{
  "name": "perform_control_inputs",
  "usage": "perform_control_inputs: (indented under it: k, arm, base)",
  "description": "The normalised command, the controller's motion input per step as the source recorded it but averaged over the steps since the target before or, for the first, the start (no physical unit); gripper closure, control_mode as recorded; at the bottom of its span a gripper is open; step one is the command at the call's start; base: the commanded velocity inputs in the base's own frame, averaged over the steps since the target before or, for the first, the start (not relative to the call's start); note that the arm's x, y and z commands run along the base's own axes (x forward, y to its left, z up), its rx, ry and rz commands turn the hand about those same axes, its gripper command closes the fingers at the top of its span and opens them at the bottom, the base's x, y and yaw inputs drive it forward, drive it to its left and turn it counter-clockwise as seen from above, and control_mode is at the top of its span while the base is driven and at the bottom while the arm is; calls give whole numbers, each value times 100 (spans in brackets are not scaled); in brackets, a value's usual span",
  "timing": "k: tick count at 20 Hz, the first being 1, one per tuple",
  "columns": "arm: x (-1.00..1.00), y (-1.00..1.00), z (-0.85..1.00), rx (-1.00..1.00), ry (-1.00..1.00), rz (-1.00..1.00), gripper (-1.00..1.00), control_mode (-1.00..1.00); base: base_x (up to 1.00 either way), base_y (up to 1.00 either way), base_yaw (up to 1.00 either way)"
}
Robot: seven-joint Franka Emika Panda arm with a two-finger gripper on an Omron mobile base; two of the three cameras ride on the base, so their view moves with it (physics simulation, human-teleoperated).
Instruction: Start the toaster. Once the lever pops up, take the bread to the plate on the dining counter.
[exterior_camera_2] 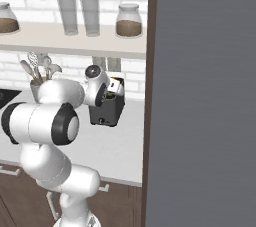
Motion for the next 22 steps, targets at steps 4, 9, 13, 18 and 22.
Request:
perform_control_inputs:
  k: [4, 9, 13, 18, 22]
  arm:
    - [28, 0, -12, 0, 0, 0, -100, -100]
    - [27, 0, -14, 0, 0, 0, -100, -100]
    - [22, 0, -13, 0, -2, 0, -100, -100]
    - [30, 0, -25, 0, -2, 0, -100, -100]
    - [31, 0, -24, 0, -5, 0, -100, -100]
  base:
    - [0, 0, 0]
    - [0, 0, 0]
    - [0, 0, 0]
    - [0, 0, 0]
    - [0, 0, 0]
